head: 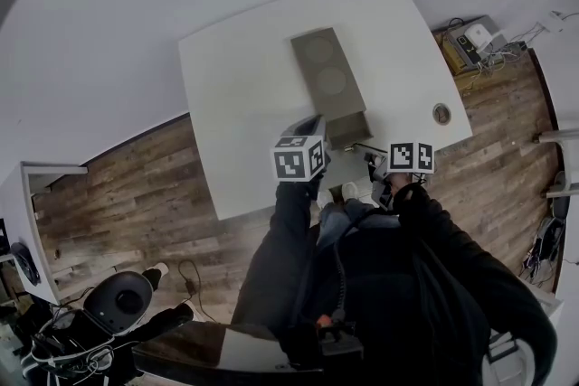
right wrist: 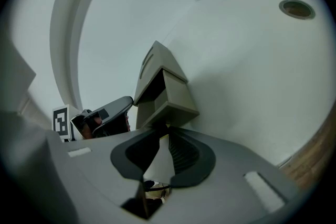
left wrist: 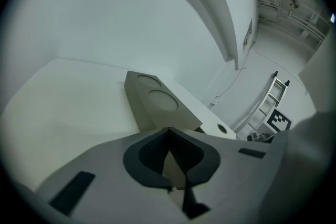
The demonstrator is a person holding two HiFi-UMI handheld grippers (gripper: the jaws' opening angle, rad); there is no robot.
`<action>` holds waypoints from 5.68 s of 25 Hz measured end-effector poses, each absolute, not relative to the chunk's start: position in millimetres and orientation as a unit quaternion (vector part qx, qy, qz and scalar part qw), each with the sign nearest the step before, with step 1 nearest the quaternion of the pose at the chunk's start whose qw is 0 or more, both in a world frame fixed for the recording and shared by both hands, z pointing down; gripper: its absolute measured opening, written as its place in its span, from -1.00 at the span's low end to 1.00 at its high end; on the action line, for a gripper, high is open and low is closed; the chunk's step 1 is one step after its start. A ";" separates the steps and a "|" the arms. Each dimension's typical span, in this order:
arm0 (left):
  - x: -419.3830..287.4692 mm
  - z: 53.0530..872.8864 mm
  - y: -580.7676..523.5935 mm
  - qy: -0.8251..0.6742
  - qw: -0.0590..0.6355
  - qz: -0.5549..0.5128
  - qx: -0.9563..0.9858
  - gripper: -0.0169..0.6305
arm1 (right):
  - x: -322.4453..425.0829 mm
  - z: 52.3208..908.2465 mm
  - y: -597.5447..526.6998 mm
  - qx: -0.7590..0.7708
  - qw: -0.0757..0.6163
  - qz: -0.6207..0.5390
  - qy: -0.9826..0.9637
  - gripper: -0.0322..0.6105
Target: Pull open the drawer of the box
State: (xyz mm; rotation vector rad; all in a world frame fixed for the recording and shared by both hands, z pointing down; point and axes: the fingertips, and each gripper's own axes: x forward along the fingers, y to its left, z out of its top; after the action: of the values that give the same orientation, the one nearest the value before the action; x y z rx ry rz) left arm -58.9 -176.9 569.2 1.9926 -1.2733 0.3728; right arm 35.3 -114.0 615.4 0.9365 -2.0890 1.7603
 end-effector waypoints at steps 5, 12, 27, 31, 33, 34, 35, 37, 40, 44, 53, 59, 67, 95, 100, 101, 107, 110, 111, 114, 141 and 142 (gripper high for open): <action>-56.8 568.5 -177.3 -0.497 0.366 0.143 0.774 -0.95 | 37.7 614.7 -112.3 0.320 0.127 0.605 -0.718 -0.73; -79.9 573.5 -193.9 -0.492 0.371 0.142 0.774 -0.94 | 15.7 618.4 -126.8 0.326 0.132 0.608 -0.712 -0.73; -58.3 565.8 -171.1 -0.502 0.360 0.145 0.773 -0.94 | 39.0 613.1 -99.2 0.318 0.131 0.606 -0.717 -0.73; -58.7 566.5 -171.1 -0.501 0.363 0.143 0.773 -0.95 | 38.6 613.4 -98.9 0.316 0.131 0.605 -0.719 -0.73; -58.9 566.5 -171.5 -0.501 0.362 0.144 0.773 -0.95 | 38.4 613.5 -99.0 0.317 0.132 0.605 -0.719 -0.73; -59.1 566.6 -172.4 -0.500 0.362 0.145 0.773 -0.94 | 38.4 613.6 -99.4 0.317 0.132 0.605 -0.718 -0.73; -59.2 566.9 -173.0 -0.500 0.362 0.146 0.773 -0.95 | 38.4 613.8 -99.6 0.317 0.133 0.605 -0.718 -0.73; -59.5 567.9 -174.0 -0.499 0.363 0.147 0.773 -0.95 | 38.6 614.4 -99.6 0.317 0.135 0.605 -0.717 -0.73; -60.4 568.1 -176.3 -0.500 0.362 0.150 0.772 -0.95 | 38.2 614.9 -100.1 0.315 0.137 0.608 -0.716 -0.73; -59.8 568.1 -176.9 -0.501 0.361 0.151 0.772 -0.95 | 39.3 614.8 -99.5 0.314 0.139 0.609 -0.715 -0.73; -62.1 567.9 -174.1 -0.504 0.360 0.152 0.770 -0.95 | 38.9 615.1 -92.8 0.313 0.144 0.608 -0.715 -0.73; -62.4 568.3 -173.4 -0.503 0.360 0.152 0.771 -0.95 | 38.9 615.8 -90.8 0.315 0.143 0.608 -0.715 -0.73; -60.1 567.2 -172.7 -0.503 0.363 0.144 0.771 -0.95 | 43.3 614.9 -83.1 0.315 0.144 0.613 -0.710 -0.73; -59.3 567.6 -175.7 -0.497 0.366 0.138 0.775 -0.95 | 49.7 615.4 -69.5 0.320 0.146 0.616 -0.705 -0.72; -60.3 567.0 -174.5 -0.500 0.368 0.135 0.772 -0.94 | 50.6 615.0 -65.4 0.318 0.149 0.618 -0.703 -0.72; -60.2 567.0 -175.4 -0.500 0.368 0.135 0.772 -0.94 | 50.7 614.8 -65.7 0.317 0.149 0.619 -0.703 -0.72; -60.0 569.3 -179.7 -0.504 0.370 0.134 0.769 -0.95 | 52.5 616.8 -66.1 0.313 0.151 0.621 -0.702 -0.72; -59.8 569.6 -179.6 -0.506 0.371 0.132 0.768 -0.94 | 53.2 617.1 -63.6 0.312 0.151 0.622 -0.702 -0.72; -59.7 569.7 -179.1 -0.506 0.372 0.130 0.767 -0.95 | 53.5 617.3 -62.5 0.312 0.151 0.622 -0.702 -0.72; -60.8 570.3 -179.3 -0.508 0.372 0.129 0.766 -0.95 | 53.3 617.7 -61.0 0.311 0.152 0.623 -0.702 -0.72; -57.2 566.5 -175.2 -0.519 0.367 0.128 0.762 -0.95 | 63.8 615.4 -38.3 0.302 0.158 0.623 -0.704 -0.72; -57.3 566.3 -174.6 -0.519 0.367 0.128 0.762 -0.94 | 63.9 615.3 -37.1 0.302 0.158 0.623 -0.704 -0.72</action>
State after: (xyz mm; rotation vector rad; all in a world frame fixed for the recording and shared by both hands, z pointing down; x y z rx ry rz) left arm -57.3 -174.6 566.3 1.9568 -1.3326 0.3284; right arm 63.9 -37.1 615.3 0.8627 -2.0137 1.7817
